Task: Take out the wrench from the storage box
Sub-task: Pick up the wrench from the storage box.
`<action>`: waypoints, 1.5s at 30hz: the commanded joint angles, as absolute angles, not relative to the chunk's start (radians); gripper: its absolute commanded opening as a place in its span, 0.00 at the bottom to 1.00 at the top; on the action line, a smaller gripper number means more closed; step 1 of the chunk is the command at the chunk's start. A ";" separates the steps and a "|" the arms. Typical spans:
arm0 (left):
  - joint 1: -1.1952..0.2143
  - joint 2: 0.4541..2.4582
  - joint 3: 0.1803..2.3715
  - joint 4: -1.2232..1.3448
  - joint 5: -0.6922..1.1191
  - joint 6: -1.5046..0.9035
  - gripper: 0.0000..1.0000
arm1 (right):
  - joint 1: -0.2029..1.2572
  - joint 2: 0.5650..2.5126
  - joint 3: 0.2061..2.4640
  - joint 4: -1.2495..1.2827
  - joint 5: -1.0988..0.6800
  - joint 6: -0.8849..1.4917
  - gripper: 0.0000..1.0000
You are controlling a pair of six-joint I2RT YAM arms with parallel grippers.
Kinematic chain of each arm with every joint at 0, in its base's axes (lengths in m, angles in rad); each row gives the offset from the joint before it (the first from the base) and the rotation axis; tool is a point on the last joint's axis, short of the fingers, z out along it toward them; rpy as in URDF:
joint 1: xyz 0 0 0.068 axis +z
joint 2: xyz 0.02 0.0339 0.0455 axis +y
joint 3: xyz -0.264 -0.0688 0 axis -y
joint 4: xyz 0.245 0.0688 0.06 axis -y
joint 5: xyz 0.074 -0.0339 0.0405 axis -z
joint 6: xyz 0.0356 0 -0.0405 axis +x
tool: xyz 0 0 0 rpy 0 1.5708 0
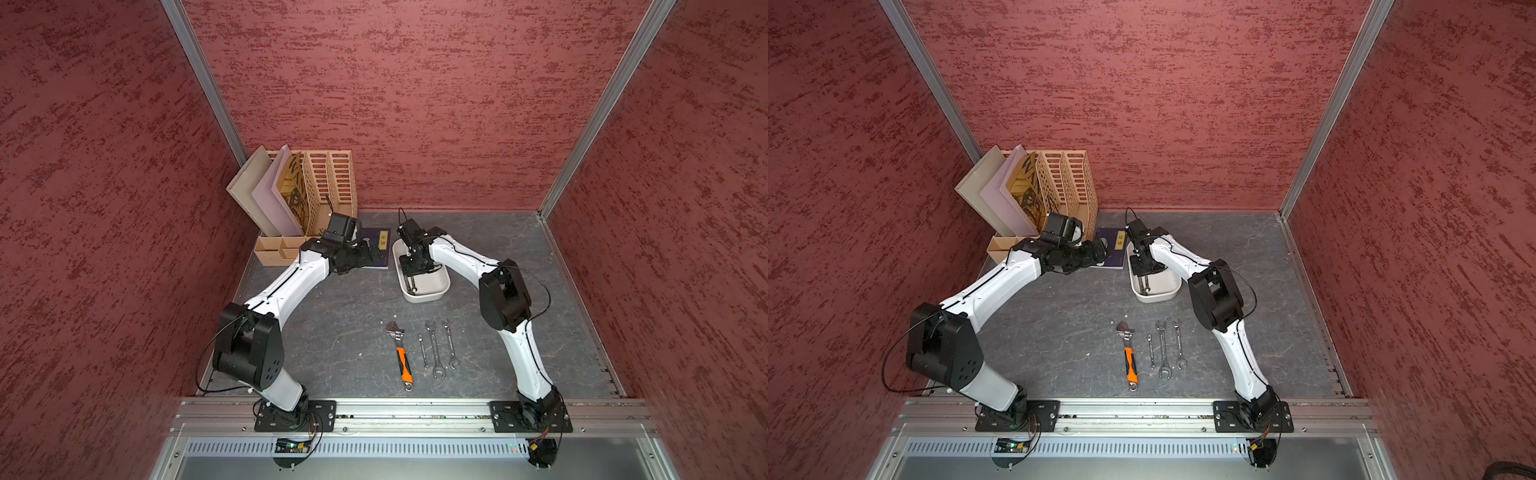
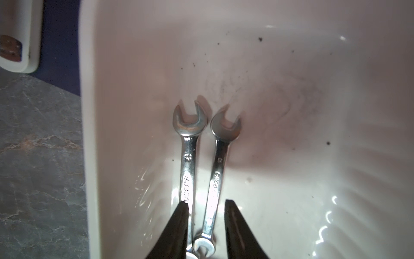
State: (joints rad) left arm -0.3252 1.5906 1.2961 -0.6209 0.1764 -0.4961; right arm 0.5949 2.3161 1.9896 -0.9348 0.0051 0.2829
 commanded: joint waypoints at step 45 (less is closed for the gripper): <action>-0.282 1.573 1.274 -0.585 0.202 -0.486 1.00 | 0.561 2.286 2.058 -0.996 0.153 0.298 0.10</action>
